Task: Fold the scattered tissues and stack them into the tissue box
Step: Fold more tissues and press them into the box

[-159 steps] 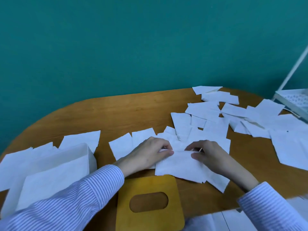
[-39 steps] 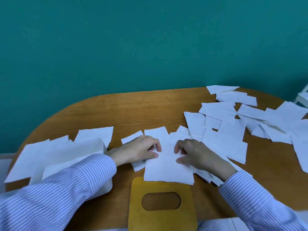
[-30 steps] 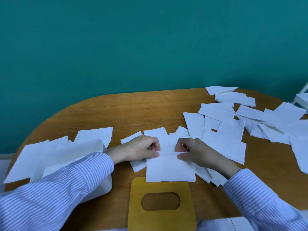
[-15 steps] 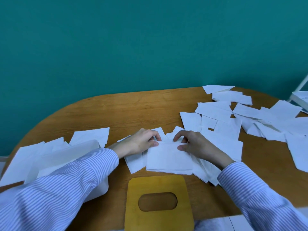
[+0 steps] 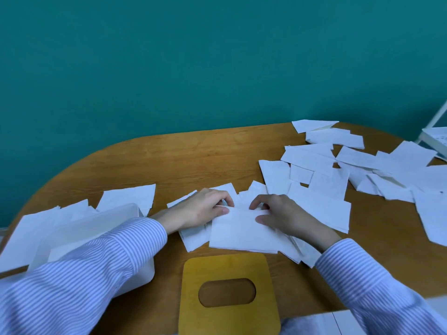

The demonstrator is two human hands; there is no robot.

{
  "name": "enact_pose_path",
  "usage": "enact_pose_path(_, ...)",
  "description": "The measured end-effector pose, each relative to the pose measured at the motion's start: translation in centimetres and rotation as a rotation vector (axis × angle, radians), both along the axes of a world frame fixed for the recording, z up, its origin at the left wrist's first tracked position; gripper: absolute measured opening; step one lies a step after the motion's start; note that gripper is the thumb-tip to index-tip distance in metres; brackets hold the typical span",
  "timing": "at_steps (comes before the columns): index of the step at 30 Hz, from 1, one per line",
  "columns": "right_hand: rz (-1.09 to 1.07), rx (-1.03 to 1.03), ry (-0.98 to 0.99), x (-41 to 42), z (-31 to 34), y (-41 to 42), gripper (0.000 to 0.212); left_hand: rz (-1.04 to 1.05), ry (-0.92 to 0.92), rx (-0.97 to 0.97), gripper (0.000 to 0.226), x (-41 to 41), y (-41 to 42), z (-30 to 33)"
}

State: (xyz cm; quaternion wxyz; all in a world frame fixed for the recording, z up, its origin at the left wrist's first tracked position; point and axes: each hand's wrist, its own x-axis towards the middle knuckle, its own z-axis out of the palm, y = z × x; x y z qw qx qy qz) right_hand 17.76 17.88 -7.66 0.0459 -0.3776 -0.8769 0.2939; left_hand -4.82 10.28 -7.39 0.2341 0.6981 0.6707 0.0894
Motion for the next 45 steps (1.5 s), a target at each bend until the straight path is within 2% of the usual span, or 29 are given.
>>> enact_pose_path(6, 0.020, 0.208, -0.058, -0.3, -0.8, -0.2, 0.025, -0.051, 0.107, 0.059, 0.021, -0.4, -0.2, -1.5)
enact_pose_path(10, 0.046, 0.288, -0.079, -0.8, -0.4, -0.3, 0.013, -0.080, 0.085, 0.094, 0.015, -0.1, -0.1, -1.0)
enact_pose_path(14, 0.050, 0.176, -0.028, -0.6, 0.9, -0.4, 0.013, -0.047, -0.017, 0.094, 0.007, 0.2, -0.2, 0.0)
enact_pose_path(18, 0.010, -0.026, 0.165, 0.3, 4.0, -0.2, 0.014, 0.016, -0.151, 0.172, 0.010, 0.0, -1.3, 3.2)
enact_pose_path(26, 0.072, 0.022, 0.454, -2.0, 11.3, -2.1, 0.017, 0.106, -0.272, 0.406, 0.023, -2.2, -6.8, 11.0)
enact_pose_path(34, 0.247, -0.042, 0.559, -9.3, 12.4, -7.2, 0.019, 0.343, -0.316, 0.489, 0.029, -8.1, -16.1, 13.9)
enact_pose_path(39, 0.340, -0.082, 0.510, -15.0, 10.8, -10.6, 0.017, 0.508, -0.321, 0.471, 0.029, -11.5, -21.7, 12.8)
enact_pose_path(45, 0.404, -0.052, 0.347, -19.6, 7.7, -12.9, 0.018, 0.654, -0.278, 0.416, 0.028, -14.3, -25.4, 8.1)
